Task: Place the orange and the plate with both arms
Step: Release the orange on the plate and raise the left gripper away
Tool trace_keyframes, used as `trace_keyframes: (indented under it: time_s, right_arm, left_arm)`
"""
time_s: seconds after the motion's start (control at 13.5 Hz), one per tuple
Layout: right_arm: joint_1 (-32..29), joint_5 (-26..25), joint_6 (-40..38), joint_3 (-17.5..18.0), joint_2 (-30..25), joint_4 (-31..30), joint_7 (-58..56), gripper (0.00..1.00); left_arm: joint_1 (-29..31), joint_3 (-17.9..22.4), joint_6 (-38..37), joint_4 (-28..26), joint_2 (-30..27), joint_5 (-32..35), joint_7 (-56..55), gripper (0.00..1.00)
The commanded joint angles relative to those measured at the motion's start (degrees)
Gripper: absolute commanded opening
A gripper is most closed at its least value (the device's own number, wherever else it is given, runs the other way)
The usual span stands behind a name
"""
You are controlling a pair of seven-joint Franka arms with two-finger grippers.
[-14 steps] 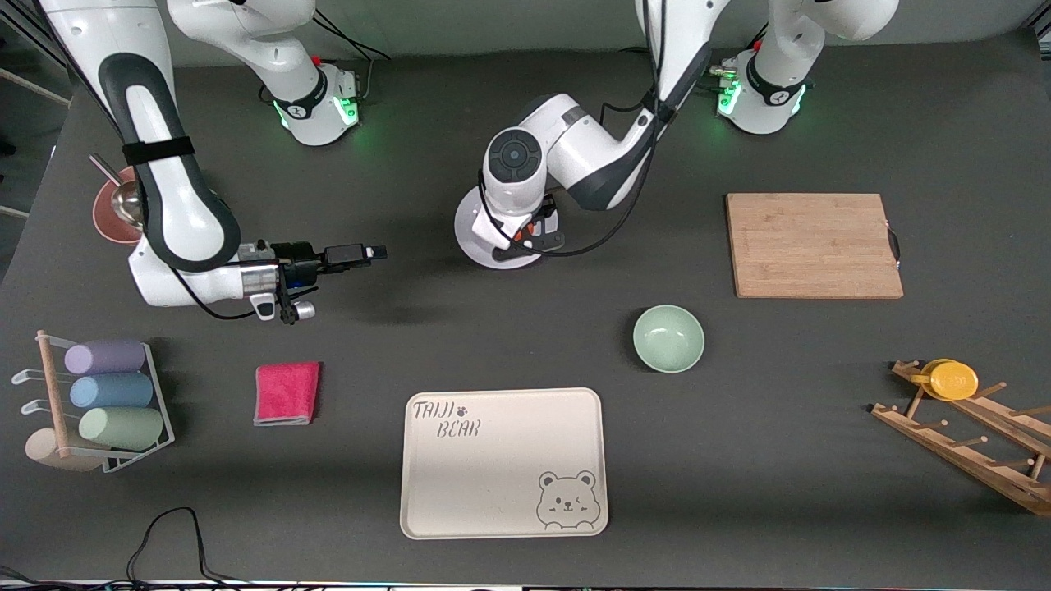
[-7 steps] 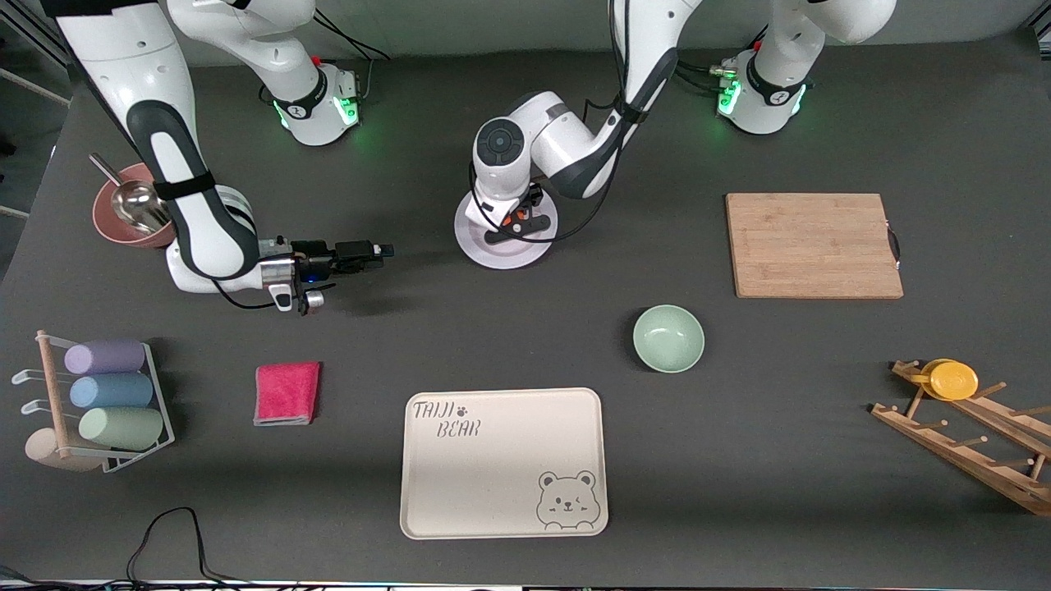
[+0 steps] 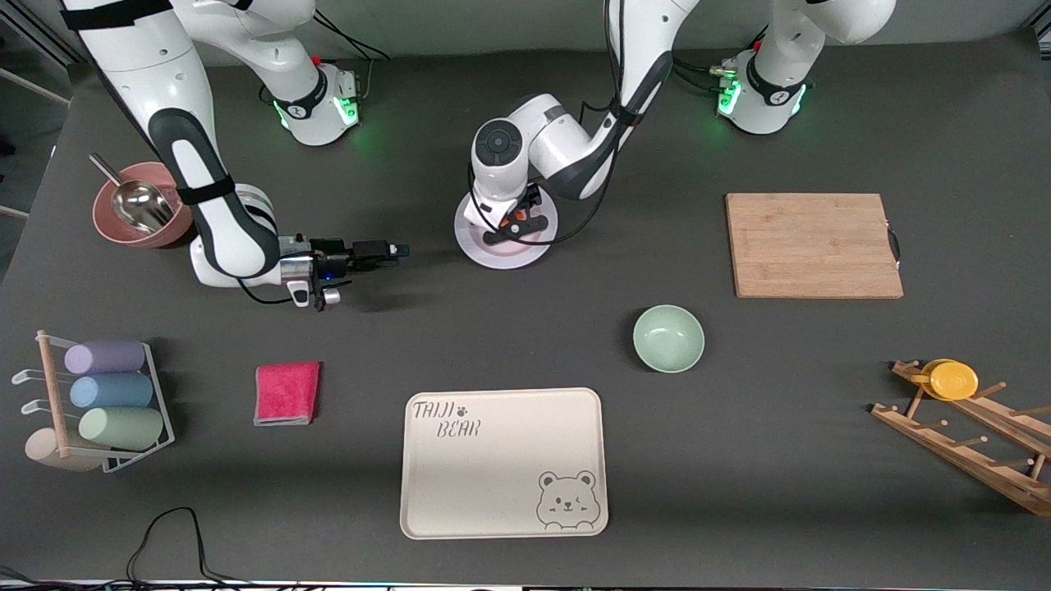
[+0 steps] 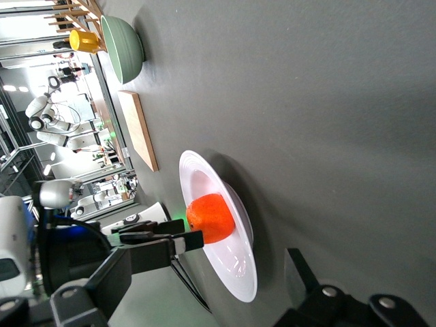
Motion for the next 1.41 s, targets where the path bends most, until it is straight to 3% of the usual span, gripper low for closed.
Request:
trace_keyframes:
  time_s: [0.0, 0.22, 0.67, 1.11, 1.33]
  right_arm:
    - [-0.2, 3.4, 3.0, 2.1, -1.0, -2.0, -1.8, 1.00]
    - [-0.4, 10.3, 7.9, 7.2, -1.0, -3.7, -4.5, 1.00]
    - [-0.4, 13.6, 9.5, 10.2, 1.4, -4.0, -7.3, 1.00]
    - [-0.5, 16.1, 9.5, 12.3, 5.6, -4.0, -12.0, 1.00]
    - [-0.5, 18.0, 9.7, 13.5, 5.9, -4.0, -12.3, 1.00]
  left_arm:
    - [0.1, 0.9, -1.5, -0.4, -2.9, -0.6, -1.0, 0.99]
    - [6.4, 1.0, -5.5, 0.4, -8.3, 0.3, -0.8, 0.99]
    - [25.9, 1.5, -33.6, 15.5, -12.8, 4.9, 18.1, 0.99]
    - [43.0, 1.7, -41.2, 14.8, -19.6, 9.0, 40.9, 1.00]
    - [49.2, 4.3, -45.0, 14.2, -22.4, 10.4, 52.9, 1.00]
